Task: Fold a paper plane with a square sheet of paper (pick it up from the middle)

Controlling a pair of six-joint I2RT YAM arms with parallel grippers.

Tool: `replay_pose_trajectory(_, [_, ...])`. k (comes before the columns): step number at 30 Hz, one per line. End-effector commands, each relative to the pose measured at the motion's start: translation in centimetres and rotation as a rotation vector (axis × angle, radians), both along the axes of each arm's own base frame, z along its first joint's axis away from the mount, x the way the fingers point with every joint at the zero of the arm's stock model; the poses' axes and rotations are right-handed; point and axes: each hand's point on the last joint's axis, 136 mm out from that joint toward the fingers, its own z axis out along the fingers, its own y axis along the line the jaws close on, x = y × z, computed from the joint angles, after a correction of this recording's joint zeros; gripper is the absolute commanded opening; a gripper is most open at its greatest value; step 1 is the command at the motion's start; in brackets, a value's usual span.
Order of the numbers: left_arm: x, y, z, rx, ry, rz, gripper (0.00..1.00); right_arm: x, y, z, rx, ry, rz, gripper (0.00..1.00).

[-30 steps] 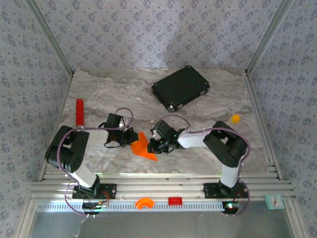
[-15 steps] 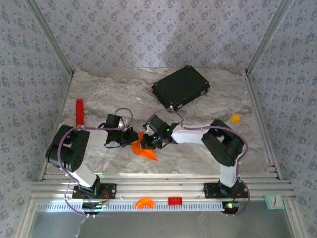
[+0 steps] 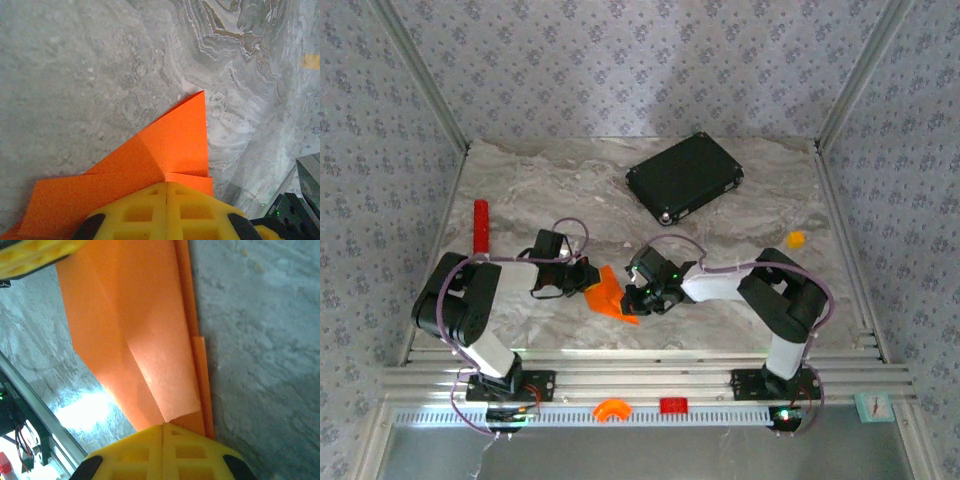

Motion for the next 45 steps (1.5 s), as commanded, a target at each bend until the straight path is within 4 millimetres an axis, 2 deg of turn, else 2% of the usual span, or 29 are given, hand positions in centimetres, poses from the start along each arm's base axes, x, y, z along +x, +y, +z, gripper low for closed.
replay_pose_trajectory(1, [-0.4, 1.5, -1.7, 0.093, 0.037, 0.033, 0.0, 0.8, 0.7, 1.7, 0.018, -0.027, 0.013, 0.04])
replay_pose_trajectory(3, [-0.4, 1.5, -1.7, 0.093, 0.036, 0.031, 0.0, 1.3, 1.9, 2.0, 0.028, -0.033, 0.028, 0.04])
replay_pose_trajectory(6, [-0.5, 1.5, -1.7, 0.097, 0.038, 0.03, 0.0, 1.5, 3.1, 1.1, 0.01, -0.022, 0.051, 0.04])
replay_pose_trajectory(11, [-0.6, 1.7, -1.5, 0.102, 0.029, 0.03, 0.0, 0.8, 2.7, -0.8, -0.016, 0.022, 0.039, 0.04])
replay_pose_trajectory(18, [-0.1, 1.7, -1.1, 0.106, 0.014, 0.029, 0.0, -0.5, 0.6, 0.6, 0.01, 0.002, 0.034, 0.04])
replay_pose_trajectory(23, [0.0, 1.6, -0.9, 0.101, 0.01, 0.03, 0.0, 0.2, 0.0, 3.0, 0.053, -0.057, 0.001, 0.05])
replay_pose_trajectory(28, [0.0, 1.6, -0.8, 0.101, 0.007, 0.029, 0.0, 1.3, 0.0, 4.1, 0.069, -0.096, -0.037, 0.06])
replay_pose_trajectory(35, [-0.2, 1.6, -0.8, 0.1, 0.009, 0.027, 0.0, 2.8, -0.9, 4.6, 0.063, -0.139, -0.12, 0.07])
replay_pose_trajectory(45, [0.0, 1.6, -0.6, 0.1, 0.006, 0.029, 0.0, 2.6, -0.9, 4.4, 0.076, -0.122, -0.114, 0.1])
